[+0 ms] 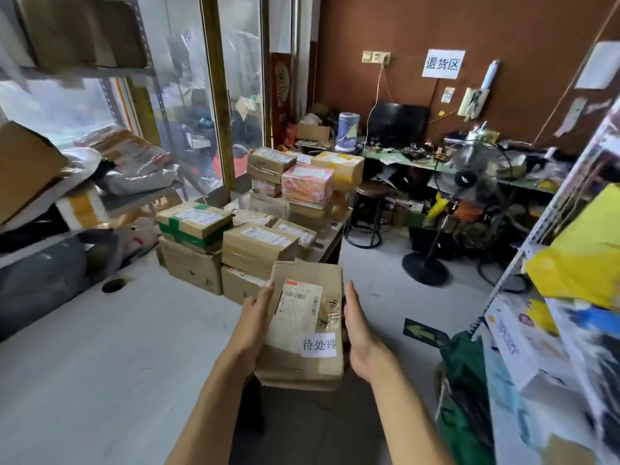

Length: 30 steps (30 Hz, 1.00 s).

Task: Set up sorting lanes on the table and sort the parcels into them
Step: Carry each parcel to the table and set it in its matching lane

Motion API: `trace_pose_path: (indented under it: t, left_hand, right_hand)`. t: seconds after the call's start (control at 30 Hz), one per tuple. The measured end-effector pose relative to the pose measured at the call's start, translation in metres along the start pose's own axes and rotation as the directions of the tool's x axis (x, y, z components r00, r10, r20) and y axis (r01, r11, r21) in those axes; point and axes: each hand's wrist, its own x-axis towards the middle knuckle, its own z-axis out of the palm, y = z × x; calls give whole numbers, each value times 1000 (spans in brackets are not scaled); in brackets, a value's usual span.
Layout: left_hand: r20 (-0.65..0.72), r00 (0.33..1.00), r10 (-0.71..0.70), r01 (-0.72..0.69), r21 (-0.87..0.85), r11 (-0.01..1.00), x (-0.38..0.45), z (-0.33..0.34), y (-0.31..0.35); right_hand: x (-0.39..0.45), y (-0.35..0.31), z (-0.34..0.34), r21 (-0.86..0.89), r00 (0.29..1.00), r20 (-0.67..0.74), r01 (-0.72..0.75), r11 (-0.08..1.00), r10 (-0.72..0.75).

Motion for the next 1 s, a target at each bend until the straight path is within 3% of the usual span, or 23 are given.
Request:
trace_pose_path:
  t: [0.13,0.4,0.57,0.77,1.0]
  left_hand:
    - [93,996,1,5,-63,998,57,20,11]
    - [162,986,-41,46,-28,999,160,48,29]
    - [86,991,-98,99,-9,995,192,72,42]
    - [51,992,-116,116,4,993,245,94,57]
    - [-144,983,-110,104,-50,993,306,105,79]
  right_hand:
    - [41,-21,-26,8,995,-100,-16,1000,17]
    - [108,-69,-61,45,974,-225,-17,999,27]
    - [137,-91,-86,63,969,-243,-33,997,47]
    - [207,-117,-131,-31,990,-130,-58,998,54]
    - [291,-178,-152,-174,999,31,14,985,-9]
